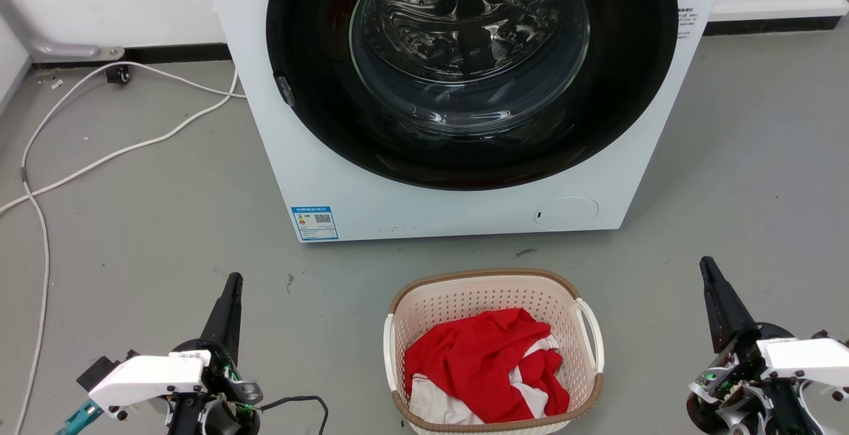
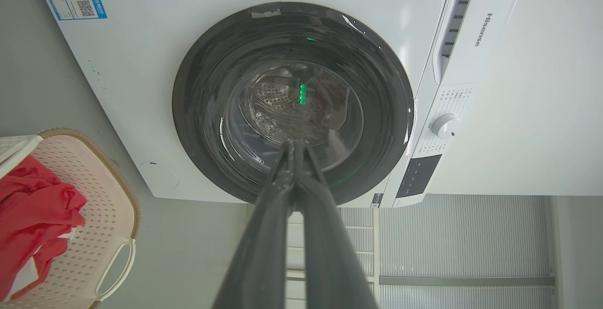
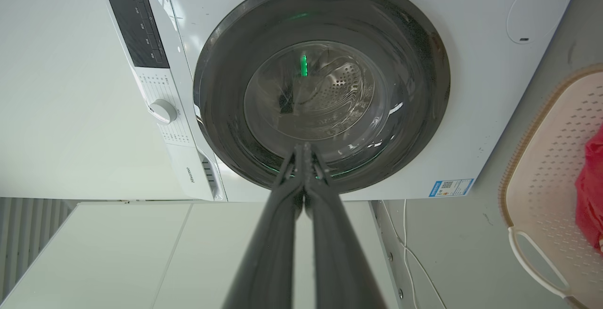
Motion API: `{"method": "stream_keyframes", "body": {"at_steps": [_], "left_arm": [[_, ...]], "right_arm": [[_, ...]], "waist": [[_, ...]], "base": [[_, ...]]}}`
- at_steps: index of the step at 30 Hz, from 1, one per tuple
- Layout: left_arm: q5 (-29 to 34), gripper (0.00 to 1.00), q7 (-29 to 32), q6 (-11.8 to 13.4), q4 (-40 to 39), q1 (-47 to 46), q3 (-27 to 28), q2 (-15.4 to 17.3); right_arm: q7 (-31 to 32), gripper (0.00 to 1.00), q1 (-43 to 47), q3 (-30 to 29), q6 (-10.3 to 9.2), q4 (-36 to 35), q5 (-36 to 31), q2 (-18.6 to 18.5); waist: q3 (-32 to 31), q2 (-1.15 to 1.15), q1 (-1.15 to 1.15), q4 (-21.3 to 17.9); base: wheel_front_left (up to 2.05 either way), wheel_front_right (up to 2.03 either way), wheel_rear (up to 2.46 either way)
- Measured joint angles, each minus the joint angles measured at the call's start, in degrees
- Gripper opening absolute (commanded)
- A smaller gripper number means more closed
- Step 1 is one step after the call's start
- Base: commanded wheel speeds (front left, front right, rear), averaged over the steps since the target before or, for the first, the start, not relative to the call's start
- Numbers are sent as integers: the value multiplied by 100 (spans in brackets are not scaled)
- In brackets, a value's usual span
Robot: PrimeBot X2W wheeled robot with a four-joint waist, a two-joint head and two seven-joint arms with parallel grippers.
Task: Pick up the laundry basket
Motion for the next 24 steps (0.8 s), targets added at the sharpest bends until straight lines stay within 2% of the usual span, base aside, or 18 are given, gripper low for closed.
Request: {"method": "stream_keyframes", "body": {"at_steps": [24], "left_arm": [[0, 0, 0, 0, -1, 0, 0, 0]], "right_arm": [[0, 0, 0, 0, 0, 0, 0, 0]], "waist": [[0, 0, 0, 0]], "base": [[0, 0, 0]]}}
